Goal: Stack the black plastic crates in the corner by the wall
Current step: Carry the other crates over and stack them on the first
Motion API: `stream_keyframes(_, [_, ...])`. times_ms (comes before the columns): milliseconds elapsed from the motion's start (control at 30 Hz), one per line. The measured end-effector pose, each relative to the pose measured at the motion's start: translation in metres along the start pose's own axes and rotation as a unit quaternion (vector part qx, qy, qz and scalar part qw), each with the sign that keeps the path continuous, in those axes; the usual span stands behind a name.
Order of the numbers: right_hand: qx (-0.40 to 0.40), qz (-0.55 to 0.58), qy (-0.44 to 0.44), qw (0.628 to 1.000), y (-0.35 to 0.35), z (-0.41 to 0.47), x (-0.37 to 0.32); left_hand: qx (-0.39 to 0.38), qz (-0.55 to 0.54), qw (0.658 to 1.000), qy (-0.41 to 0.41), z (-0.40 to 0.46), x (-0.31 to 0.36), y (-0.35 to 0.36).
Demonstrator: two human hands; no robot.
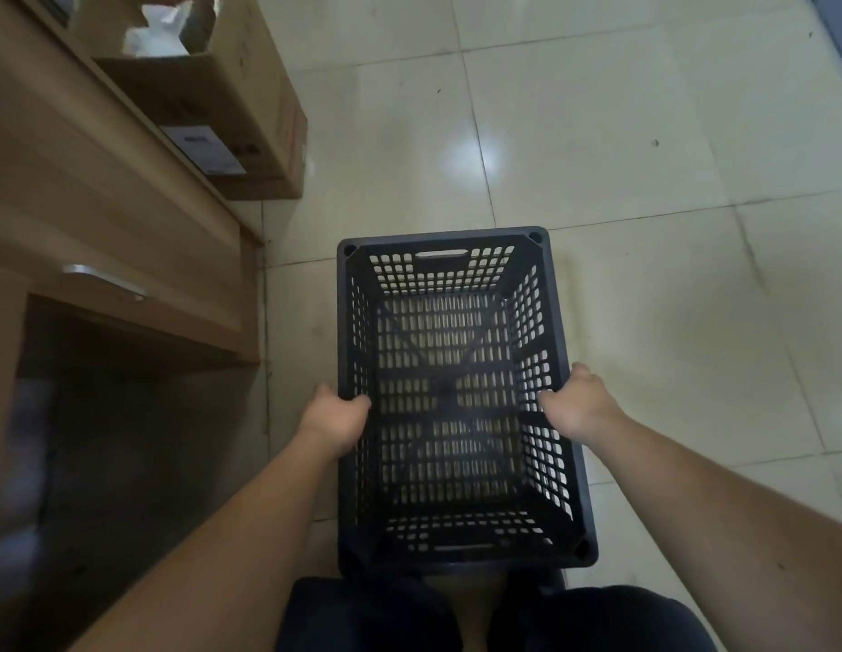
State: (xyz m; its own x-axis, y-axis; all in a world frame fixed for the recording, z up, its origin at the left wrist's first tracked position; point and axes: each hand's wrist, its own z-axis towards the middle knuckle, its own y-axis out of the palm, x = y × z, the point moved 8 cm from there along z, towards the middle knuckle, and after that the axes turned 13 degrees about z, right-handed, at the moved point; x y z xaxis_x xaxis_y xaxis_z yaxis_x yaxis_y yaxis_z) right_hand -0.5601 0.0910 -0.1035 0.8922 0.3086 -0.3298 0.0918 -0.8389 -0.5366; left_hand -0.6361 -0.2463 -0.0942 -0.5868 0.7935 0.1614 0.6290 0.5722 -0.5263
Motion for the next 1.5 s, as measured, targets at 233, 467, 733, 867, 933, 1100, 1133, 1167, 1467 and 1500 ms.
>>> stream_keyframes(233, [0.013,0.118,0.037,0.992,0.005,0.020,0.007,-0.020,-0.145,0.988,-0.045,0.005,0.001,0.007])
stream_keyframes(467, [0.000,0.159,0.061,0.985,-0.027,-0.013,-0.006,-0.031,-0.193,0.979,-0.053,-0.036,-0.001,-0.009])
stream_keyframes(733, [-0.011,0.118,0.056,0.991,-0.116,-0.122,-0.044,-0.038,-0.213,0.976,-0.026,-0.155,0.022,-0.074])
stream_keyframes(867, [0.007,0.116,0.052,0.992,-0.170,-0.193,-0.074,-0.049,-0.196,0.979,-0.018,-0.221,0.036,-0.120])
stream_keyframes(933, [0.008,0.125,0.059,0.990,-0.191,-0.222,-0.083,-0.055,-0.199,0.978,-0.015,-0.257,0.044,-0.140])
stream_keyframes(1100, [0.018,0.145,0.062,0.987,-0.254,-0.299,-0.112,-0.056,-0.230,0.971,0.004,-0.349,0.060,-0.194])
stream_keyframes(1133, [0.020,0.142,0.055,0.988,-0.266,-0.311,-0.118,-0.054,-0.232,0.971,0.009,-0.366,0.063,-0.205])
stream_keyframes(1167, [0.019,0.147,0.052,0.988,-0.275,-0.320,-0.121,-0.048,-0.230,0.972,0.016,-0.383,0.065,-0.216])
stream_keyframes(1467, [0.017,0.118,-0.032,0.992,-0.359,-0.451,-0.190,0.023,-0.222,0.973,0.054,-0.498,0.073,-0.280])
stream_keyframes(1500, [0.014,0.108,-0.037,0.993,-0.365,-0.457,-0.192,0.034,-0.223,0.973,0.056,-0.509,0.072,-0.284])
